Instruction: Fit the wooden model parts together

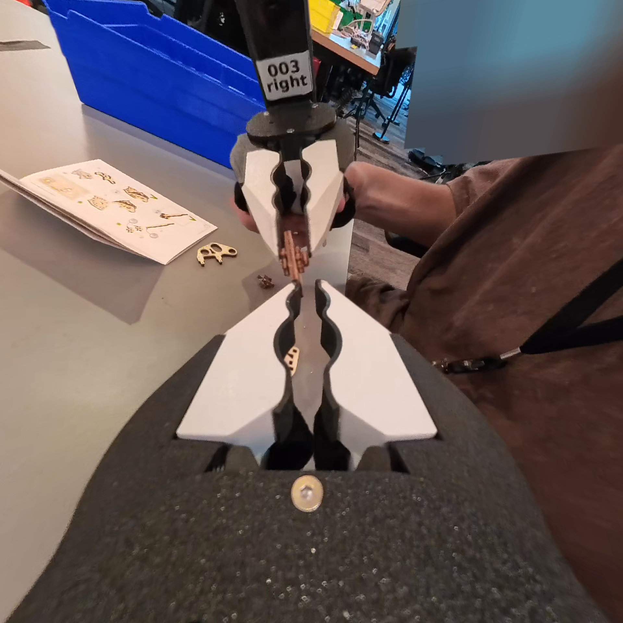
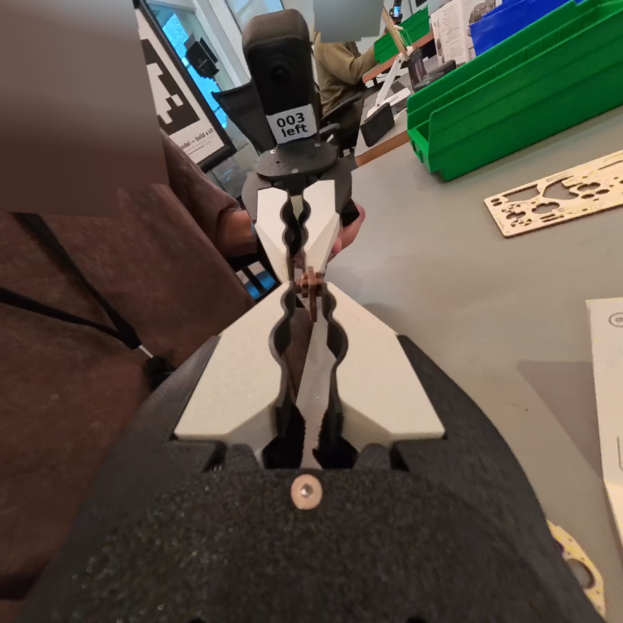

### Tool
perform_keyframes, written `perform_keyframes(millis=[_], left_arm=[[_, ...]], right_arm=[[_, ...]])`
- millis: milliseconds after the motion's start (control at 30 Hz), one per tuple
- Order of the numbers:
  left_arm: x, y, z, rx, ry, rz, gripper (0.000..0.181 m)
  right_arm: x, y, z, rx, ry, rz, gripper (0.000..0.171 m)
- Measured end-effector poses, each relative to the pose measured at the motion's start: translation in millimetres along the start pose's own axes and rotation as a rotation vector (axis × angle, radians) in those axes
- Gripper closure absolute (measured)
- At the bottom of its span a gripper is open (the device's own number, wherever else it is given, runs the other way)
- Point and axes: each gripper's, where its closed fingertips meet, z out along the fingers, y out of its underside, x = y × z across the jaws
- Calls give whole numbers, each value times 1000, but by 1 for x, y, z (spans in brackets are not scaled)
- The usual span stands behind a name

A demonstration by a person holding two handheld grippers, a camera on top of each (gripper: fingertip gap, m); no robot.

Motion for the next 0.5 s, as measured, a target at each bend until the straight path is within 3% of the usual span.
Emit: perform_keyframes(millis=[200,367,500], left_arm=[[4,-6,6,43,22,-85,181],[-8,-7,-5,51,-73,-70,181],[-12,-2,-2,30,-75,-98,165]], right_arm=[[1,-4,4,41,-28,93,157],[0,-14,-5,100,-38,129,157],[3,-18,-6,138,-49,208,157]])
